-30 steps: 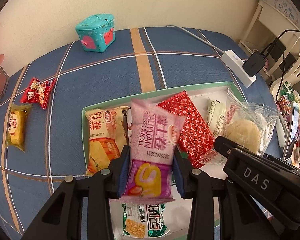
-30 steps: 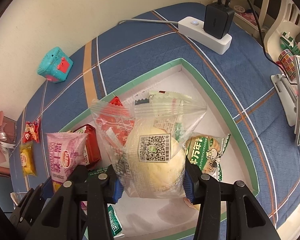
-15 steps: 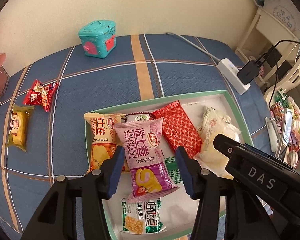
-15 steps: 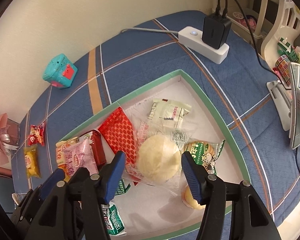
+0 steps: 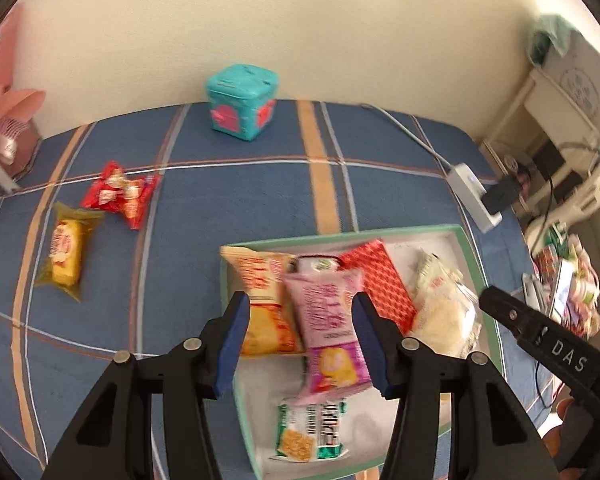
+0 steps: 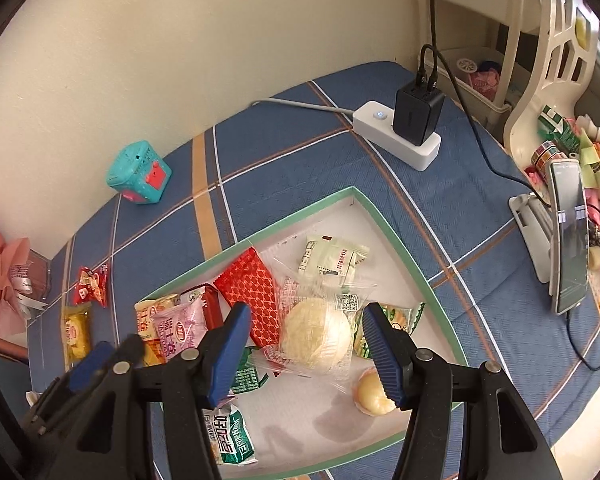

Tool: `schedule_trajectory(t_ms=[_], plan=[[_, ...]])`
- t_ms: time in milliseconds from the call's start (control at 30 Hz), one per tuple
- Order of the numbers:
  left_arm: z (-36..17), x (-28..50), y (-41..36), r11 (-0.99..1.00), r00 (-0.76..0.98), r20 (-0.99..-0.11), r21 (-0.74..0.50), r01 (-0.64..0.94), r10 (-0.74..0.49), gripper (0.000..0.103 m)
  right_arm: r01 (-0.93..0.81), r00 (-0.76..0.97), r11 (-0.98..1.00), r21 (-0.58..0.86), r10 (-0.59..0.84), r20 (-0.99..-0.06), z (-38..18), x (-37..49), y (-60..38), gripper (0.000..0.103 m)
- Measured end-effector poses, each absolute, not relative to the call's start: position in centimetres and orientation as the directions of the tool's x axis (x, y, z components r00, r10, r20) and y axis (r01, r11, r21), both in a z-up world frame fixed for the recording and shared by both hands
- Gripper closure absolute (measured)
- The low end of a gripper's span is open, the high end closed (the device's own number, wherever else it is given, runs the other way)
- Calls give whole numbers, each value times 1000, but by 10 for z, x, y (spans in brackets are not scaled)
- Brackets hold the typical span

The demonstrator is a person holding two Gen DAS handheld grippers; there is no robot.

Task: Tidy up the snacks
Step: 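Withdraw both tools from the tray toward the yellow cake and red candy bag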

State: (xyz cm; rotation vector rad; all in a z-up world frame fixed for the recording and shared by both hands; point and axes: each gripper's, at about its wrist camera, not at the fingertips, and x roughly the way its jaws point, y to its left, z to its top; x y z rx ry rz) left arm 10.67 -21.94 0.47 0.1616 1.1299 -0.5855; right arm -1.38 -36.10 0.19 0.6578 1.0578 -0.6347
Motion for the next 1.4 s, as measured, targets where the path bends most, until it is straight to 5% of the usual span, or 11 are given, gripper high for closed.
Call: schedule_trajectory(t_ms=[467, 900, 967, 1033, 1133, 1267, 1400], plan=[[-12, 147, -148, 929, 320, -903, -180, 324, -287, 49, 676, 332, 722, 146, -123, -935, -8, 12, -330, 41], [-16, 152, -136, 931, 309, -907, -189, 312, -288, 49, 638, 327, 760, 124, -122, -937, -10, 26, -311, 41], [-19, 152, -137, 933, 307, -910, -181, 312, -280, 41, 633, 324, 765, 122, -119, -938, -13, 27, -310, 41], [-22, 153, -136, 937, 308, -914, -169, 304, -265, 25, 627, 320, 771, 114, -122, -939, -15, 29, -309, 33], [-26, 154, -134, 941, 311, -915, -163, 297, -257, 23, 620, 317, 778, 99, -133, -939, -20, 31, -307, 15], [-30, 156, -133, 946, 319, -918, -143, 290, -237, 21, 605, 308, 791, 85, -135, -942, -26, 34, -304, 14], [-30, 156, -132, 947, 334, -914, -130, 294, -229, 10, 596, 315, 799, 76, -146, -938, -29, 37, -300, 0]])
